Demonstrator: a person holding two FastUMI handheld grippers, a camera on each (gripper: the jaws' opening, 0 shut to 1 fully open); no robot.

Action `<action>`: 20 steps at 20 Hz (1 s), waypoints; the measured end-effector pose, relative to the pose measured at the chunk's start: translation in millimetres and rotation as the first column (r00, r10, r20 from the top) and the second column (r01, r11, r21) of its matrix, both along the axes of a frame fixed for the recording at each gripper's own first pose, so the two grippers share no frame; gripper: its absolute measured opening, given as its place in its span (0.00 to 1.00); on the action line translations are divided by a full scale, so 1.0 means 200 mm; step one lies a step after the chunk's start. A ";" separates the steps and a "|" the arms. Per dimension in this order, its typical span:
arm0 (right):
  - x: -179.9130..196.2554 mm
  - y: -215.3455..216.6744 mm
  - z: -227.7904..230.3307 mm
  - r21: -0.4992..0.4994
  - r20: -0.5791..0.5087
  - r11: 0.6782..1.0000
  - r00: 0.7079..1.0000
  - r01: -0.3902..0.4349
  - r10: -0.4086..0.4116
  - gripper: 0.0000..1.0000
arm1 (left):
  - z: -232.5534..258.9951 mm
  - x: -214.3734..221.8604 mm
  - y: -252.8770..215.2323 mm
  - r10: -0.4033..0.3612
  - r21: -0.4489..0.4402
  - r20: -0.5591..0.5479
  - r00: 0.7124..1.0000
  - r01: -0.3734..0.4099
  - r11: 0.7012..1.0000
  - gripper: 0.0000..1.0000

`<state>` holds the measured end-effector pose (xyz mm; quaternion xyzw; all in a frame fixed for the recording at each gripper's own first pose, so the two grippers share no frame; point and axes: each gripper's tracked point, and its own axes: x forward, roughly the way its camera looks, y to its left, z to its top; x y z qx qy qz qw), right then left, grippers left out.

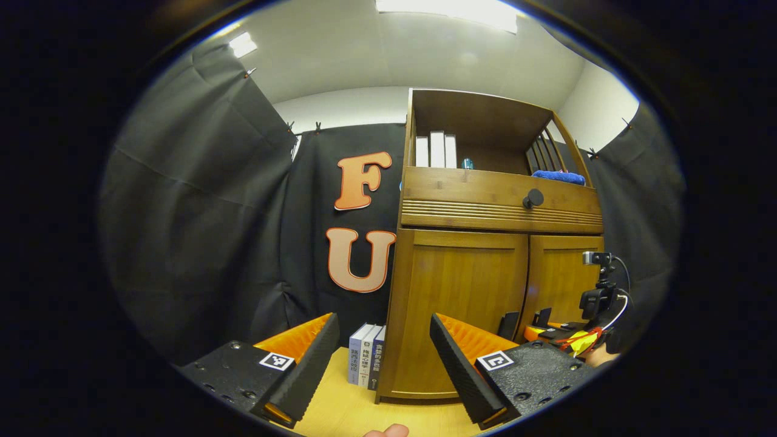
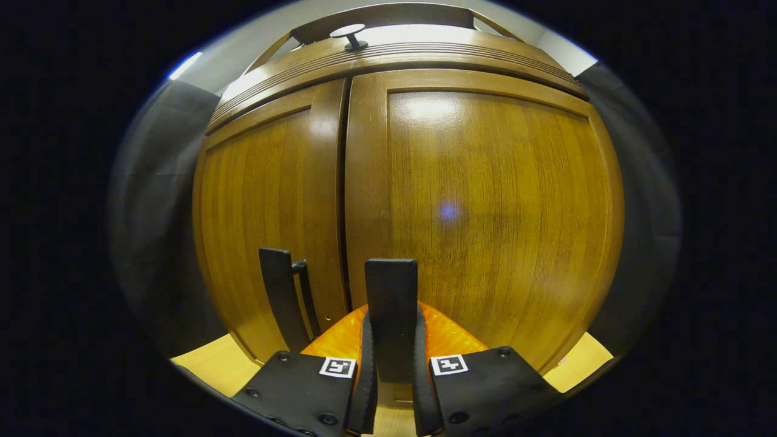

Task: Open the right door of the double-door shoe cabinet with the right hand, and open the left door with the left hand.

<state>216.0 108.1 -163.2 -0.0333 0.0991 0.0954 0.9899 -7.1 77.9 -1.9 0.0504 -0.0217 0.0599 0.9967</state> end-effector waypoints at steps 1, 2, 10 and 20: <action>-0.01 0.01 0.01 0.007 -0.001 1.000 1.000 -0.003 0.003 0.32 | 0.00 0.00 -0.02 -0.008 -0.001 0.000 1.000 0.008 1.000 0.92; -0.01 0.01 0.03 0.013 -0.001 1.000 1.000 -0.011 0.011 0.32 | 0.01 0.00 -0.03 -0.012 0.000 -0.001 1.000 0.012 1.000 0.92; -0.11 0.01 0.14 0.049 -0.024 0.996 0.997 -0.077 0.078 0.32 | -0.05 -0.02 -0.19 -0.061 -0.023 -0.026 0.998 0.061 0.998 0.94; -0.21 -0.09 0.20 0.038 -0.017 0.998 0.999 -0.046 0.047 0.31 | -0.14 -0.01 -0.42 -0.141 -0.078 -0.055 0.989 0.136 0.988 0.95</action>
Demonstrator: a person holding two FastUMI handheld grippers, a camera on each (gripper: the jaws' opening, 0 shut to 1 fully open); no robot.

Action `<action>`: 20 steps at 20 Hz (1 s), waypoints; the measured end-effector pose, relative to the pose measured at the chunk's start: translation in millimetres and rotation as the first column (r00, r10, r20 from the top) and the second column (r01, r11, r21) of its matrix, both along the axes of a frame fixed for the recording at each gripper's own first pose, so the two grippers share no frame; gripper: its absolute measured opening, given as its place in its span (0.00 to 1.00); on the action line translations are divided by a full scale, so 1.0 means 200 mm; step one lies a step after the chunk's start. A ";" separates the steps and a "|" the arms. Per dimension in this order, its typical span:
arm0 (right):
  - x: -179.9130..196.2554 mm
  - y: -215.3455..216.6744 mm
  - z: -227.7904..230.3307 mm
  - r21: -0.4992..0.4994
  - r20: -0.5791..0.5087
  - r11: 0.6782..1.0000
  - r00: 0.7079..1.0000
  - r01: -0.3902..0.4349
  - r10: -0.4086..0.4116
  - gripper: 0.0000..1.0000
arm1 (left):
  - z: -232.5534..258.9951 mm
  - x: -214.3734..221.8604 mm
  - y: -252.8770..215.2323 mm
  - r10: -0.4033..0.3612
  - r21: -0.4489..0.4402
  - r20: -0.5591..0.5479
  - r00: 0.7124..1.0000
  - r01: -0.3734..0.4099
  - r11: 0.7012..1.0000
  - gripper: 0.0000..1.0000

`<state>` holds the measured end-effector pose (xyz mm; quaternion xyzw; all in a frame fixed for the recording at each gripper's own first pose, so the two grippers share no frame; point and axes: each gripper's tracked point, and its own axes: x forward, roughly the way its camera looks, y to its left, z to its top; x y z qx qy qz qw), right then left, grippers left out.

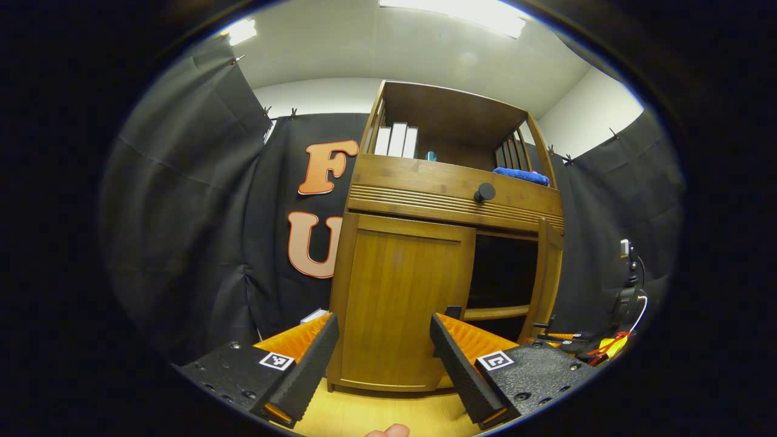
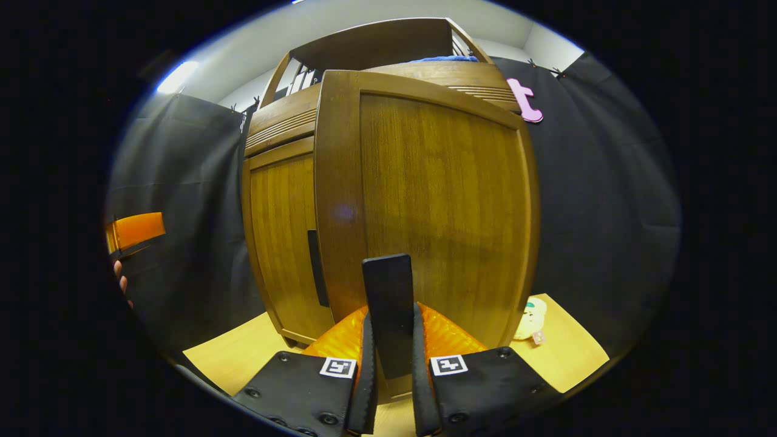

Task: Open the right door of the double-door shoe cabinet with the right hand, and open the left door with the left hand.

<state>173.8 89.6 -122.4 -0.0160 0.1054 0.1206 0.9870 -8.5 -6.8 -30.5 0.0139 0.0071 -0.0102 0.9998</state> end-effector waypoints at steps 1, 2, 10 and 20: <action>-0.02 -0.02 0.00 0.001 0.004 1.000 1.000 0.006 -0.006 0.31 | -0.01 0.00 -0.02 -0.005 -0.005 -0.006 1.000 0.005 1.000 0.95; -0.03 -0.04 0.01 0.002 0.006 1.000 1.000 0.015 -0.015 0.31 | -0.03 0.01 -0.04 -0.013 -0.011 -0.014 1.000 0.013 1.000 0.95; -0.09 -0.23 0.00 -0.076 0.008 0.986 0.989 0.147 -0.147 0.30 | -0.12 0.05 -0.21 -0.071 -0.032 -0.046 0.996 0.069 0.997 0.92; -0.24 -0.59 0.02 -0.146 0.044 0.962 0.973 0.229 -0.225 0.23 | -0.20 0.06 -0.34 -0.118 -0.037 -0.082 0.990 0.116 0.993 0.95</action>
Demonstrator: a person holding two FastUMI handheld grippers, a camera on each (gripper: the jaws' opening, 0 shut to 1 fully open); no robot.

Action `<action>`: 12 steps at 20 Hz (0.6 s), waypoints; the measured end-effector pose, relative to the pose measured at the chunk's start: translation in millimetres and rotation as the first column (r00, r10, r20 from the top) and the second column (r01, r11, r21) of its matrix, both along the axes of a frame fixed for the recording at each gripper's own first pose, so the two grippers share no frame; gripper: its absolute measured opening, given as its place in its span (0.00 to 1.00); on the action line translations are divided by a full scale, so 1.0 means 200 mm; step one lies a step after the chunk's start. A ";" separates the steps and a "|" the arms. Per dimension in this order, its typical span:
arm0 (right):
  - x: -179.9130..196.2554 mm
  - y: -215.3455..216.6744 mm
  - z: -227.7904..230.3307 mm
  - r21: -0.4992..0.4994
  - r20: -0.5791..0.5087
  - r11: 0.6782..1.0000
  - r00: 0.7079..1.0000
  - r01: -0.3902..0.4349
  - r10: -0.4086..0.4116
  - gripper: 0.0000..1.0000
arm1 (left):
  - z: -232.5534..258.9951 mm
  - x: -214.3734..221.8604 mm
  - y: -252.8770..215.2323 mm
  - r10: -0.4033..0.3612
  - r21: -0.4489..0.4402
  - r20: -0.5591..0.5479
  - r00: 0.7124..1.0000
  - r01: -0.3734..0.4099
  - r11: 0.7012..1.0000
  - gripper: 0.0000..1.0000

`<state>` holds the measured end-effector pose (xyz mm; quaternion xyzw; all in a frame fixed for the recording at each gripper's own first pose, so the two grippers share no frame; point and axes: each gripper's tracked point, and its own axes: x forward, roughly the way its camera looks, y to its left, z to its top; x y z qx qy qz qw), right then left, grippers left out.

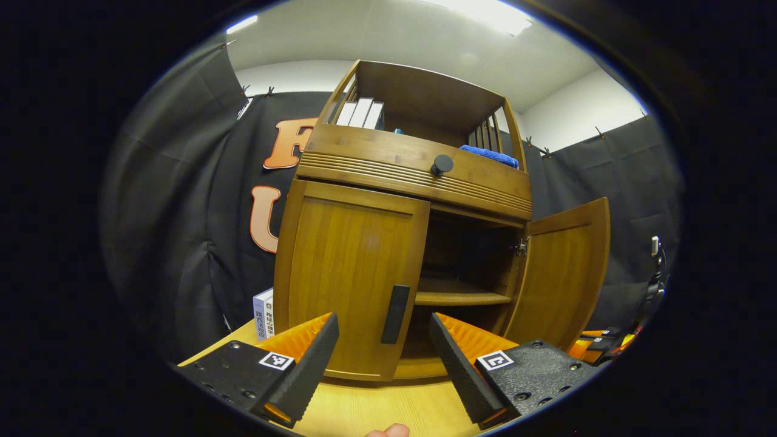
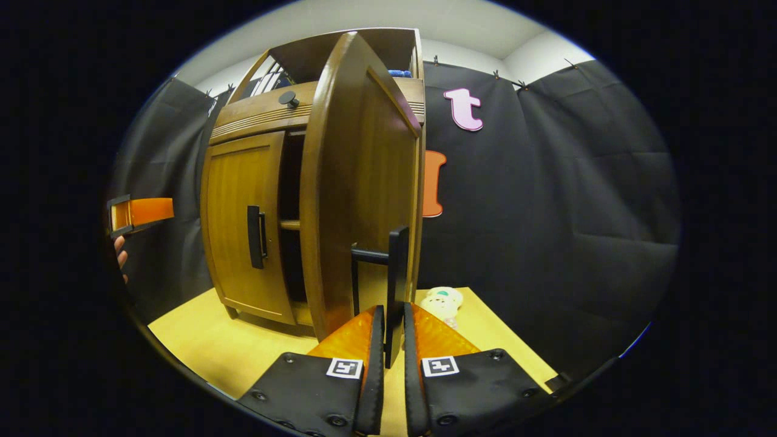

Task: Open the right door of the double-door shoe cabinet with the right hand, and open the left door with the left hand.

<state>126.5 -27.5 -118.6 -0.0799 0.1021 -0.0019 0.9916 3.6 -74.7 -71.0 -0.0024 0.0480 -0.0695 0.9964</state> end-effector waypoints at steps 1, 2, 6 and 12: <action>0.00 -0.02 0.01 -0.010 0.003 1.000 1.000 -0.001 0.001 0.23 | 0.00 0.00 0.00 0.004 0.006 0.000 1.000 -0.004 1.000 0.95; -0.02 -0.06 0.01 -0.022 -0.003 1.000 1.000 0.003 -0.003 0.18 | -0.01 0.00 0.00 0.007 0.011 -0.001 1.000 -0.007 1.000 0.92; -0.03 -0.23 0.04 0.011 -0.001 0.999 0.999 0.038 -0.038 0.22 | -0.05 -0.01 0.01 0.019 0.012 -0.020 1.000 -0.018 1.000 0.92; 0.00 -0.37 0.03 0.137 -0.002 0.991 1.000 -0.002 0.002 0.00 | -0.10 -0.01 0.01 0.008 0.010 -0.047 0.999 -0.007 1.000 0.95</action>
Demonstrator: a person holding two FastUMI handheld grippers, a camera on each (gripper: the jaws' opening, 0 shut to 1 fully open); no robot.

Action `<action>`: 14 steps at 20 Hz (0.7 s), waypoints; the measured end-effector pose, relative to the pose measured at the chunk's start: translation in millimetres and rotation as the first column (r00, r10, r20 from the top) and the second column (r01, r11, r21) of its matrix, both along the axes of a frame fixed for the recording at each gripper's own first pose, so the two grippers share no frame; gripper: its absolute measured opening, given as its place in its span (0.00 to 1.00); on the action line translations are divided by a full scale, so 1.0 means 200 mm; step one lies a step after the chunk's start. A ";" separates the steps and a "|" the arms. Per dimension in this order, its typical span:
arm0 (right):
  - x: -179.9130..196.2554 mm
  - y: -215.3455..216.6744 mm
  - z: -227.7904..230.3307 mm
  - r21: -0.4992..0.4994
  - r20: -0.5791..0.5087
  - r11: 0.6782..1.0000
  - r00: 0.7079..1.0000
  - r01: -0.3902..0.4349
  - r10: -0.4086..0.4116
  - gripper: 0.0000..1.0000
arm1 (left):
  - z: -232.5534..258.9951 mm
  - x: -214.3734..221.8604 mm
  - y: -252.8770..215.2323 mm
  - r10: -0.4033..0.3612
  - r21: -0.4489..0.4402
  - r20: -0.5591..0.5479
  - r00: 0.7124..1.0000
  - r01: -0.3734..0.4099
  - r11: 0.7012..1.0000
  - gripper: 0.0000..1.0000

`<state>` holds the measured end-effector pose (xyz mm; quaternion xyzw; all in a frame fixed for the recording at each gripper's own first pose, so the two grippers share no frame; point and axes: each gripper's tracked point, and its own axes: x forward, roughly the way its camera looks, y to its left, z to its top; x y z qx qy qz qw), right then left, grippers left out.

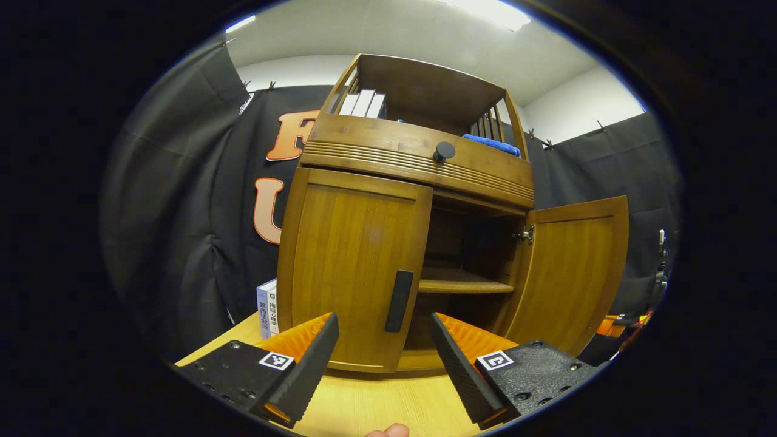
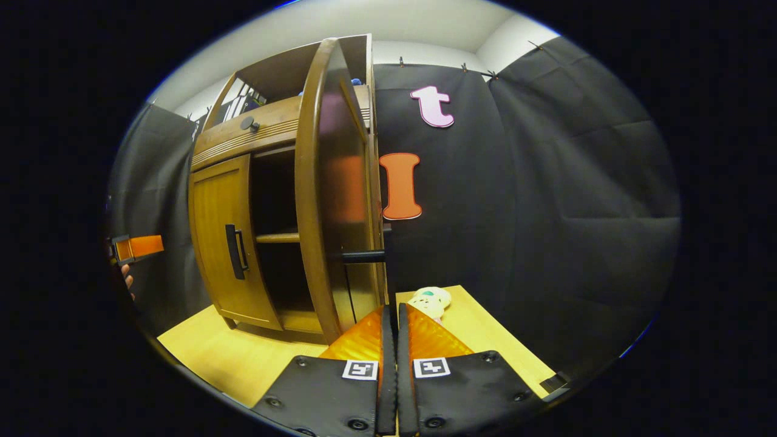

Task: Open the right door of the double-door shoe cabinet with the right hand, and open the left door with the left hand.

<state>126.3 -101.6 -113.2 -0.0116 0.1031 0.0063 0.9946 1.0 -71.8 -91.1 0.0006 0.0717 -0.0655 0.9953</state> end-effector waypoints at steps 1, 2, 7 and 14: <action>0.00 -0.01 0.00 -0.010 -0.006 1.000 1.000 -0.012 0.012 0.17 | -0.01 0.00 0.00 -0.002 0.002 -0.003 1.000 0.002 1.000 0.95; 0.00 -0.02 0.00 -0.012 -0.012 1.000 1.000 -0.021 0.021 0.00 | -0.02 -0.01 -0.01 -0.002 0.003 -0.004 1.000 0.002 1.000 0.95; 0.02 -0.06 0.02 -0.008 -0.007 0.999 0.999 -0.041 0.041 0.08 | -0.02 -0.02 0.00 -0.008 0.006 0.003 1.000 0.008 1.000 0.95; -0.13 -0.19 0.05 -0.109 0.000 0.991 0.997 0.072 -0.072 0.08 | -0.01 -0.01 -0.01 -0.019 -0.001 0.009 1.000 0.019 1.000 0.95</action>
